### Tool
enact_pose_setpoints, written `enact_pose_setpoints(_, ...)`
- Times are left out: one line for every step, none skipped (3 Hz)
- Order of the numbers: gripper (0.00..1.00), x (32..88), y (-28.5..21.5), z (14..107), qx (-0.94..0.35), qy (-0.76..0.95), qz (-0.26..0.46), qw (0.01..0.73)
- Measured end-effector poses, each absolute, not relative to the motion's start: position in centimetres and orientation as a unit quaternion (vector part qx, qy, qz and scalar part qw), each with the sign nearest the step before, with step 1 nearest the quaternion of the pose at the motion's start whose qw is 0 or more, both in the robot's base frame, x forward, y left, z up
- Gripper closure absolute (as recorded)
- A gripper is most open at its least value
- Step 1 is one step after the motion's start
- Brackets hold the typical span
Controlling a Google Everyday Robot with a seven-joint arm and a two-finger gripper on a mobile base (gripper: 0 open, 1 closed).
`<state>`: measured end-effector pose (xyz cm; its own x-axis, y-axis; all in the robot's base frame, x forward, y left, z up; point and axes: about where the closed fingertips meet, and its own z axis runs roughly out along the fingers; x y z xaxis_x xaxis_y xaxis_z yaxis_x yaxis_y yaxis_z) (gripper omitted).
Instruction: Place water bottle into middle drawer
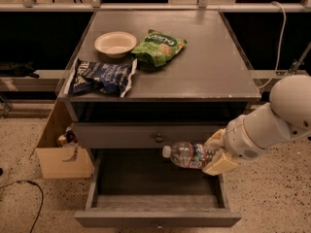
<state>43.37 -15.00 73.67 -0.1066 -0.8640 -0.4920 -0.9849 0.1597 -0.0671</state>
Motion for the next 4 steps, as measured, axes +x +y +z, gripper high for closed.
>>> enact_pose_setpoints(1.0, 44.5, -13.3, 69.8, -0.641, 0.731, 0.144, 0.184)
enact_pose_setpoints(1.0, 44.7, -13.2, 69.4, -0.642, 0.732, 0.142, 0.18)
enact_pose_setpoints(1.0, 45.3, -13.3, 67.9, -0.639, 0.738, 0.142, 0.166)
enact_pose_setpoints(1.0, 45.6, -13.7, 66.3, -0.634, 0.744, 0.143, 0.155)
